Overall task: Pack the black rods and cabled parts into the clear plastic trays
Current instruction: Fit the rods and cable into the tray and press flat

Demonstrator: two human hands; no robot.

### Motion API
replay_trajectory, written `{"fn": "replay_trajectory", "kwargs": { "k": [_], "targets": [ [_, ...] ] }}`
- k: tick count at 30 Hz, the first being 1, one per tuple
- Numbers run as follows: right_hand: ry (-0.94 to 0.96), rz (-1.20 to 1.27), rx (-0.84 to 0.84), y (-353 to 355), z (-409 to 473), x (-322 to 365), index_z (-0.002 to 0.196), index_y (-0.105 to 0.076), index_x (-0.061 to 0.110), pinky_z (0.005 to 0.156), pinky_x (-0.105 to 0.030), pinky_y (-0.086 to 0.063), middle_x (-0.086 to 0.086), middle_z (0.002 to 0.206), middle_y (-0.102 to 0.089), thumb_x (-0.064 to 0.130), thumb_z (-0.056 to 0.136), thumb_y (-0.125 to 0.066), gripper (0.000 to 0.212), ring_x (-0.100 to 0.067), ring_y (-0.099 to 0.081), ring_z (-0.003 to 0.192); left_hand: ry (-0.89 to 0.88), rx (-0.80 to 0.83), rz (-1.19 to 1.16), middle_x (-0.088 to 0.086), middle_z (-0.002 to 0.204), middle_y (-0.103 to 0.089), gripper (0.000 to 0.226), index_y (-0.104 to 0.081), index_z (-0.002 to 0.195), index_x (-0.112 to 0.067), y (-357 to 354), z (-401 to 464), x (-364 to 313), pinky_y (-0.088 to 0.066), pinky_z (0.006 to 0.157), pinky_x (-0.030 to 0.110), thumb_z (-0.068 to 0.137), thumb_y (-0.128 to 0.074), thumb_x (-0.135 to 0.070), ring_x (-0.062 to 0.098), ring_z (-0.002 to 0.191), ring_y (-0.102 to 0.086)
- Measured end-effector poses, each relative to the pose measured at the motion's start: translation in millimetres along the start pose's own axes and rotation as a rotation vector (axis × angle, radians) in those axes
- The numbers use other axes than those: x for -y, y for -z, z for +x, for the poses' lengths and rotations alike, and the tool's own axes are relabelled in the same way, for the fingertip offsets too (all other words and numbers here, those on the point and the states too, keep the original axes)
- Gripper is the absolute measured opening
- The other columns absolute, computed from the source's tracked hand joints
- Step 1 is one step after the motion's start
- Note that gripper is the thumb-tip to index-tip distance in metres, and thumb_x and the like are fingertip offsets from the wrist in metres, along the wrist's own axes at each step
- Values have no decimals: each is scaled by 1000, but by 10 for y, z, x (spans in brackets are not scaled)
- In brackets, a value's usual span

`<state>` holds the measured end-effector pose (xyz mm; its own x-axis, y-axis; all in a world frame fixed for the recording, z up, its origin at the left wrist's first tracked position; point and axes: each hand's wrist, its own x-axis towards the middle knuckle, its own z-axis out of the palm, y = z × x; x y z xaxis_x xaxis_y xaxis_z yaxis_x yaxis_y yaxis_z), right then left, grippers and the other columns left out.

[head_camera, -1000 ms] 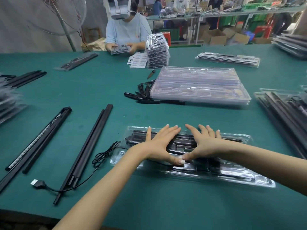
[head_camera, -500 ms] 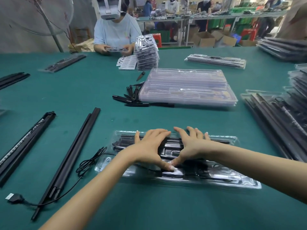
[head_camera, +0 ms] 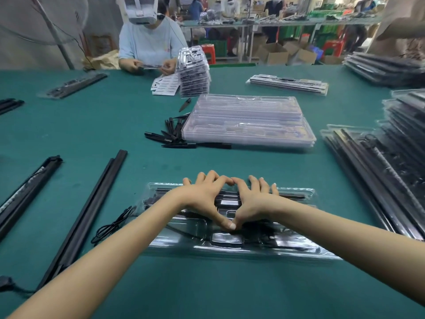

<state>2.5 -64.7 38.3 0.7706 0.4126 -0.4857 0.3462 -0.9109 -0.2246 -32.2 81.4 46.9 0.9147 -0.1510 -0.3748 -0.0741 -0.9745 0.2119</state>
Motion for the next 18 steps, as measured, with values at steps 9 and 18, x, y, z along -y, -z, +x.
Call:
{"fn": "replay_trajectory", "kwargs": {
  "k": [9,18],
  "targets": [
    [-6,-8,18,16,13,5,148,4,34,115,-54,11,-15,158,18,41,70,-77,113,-34,19,144,25,8,31,-5,135,-25,109,-17,140,-34,-40,81,-28,-21,105,59,55,-76,-69,21,126,-22],
    [-18,-17,4,2,44,6,148,3,35,114,-54,11,-13,157,19,39,70,-77,112,-34,20,144,20,-16,64,-1,134,-20,107,-21,138,-29,-59,111,-25,-25,101,51,55,-76,-69,22,123,-23]
  ]
}}
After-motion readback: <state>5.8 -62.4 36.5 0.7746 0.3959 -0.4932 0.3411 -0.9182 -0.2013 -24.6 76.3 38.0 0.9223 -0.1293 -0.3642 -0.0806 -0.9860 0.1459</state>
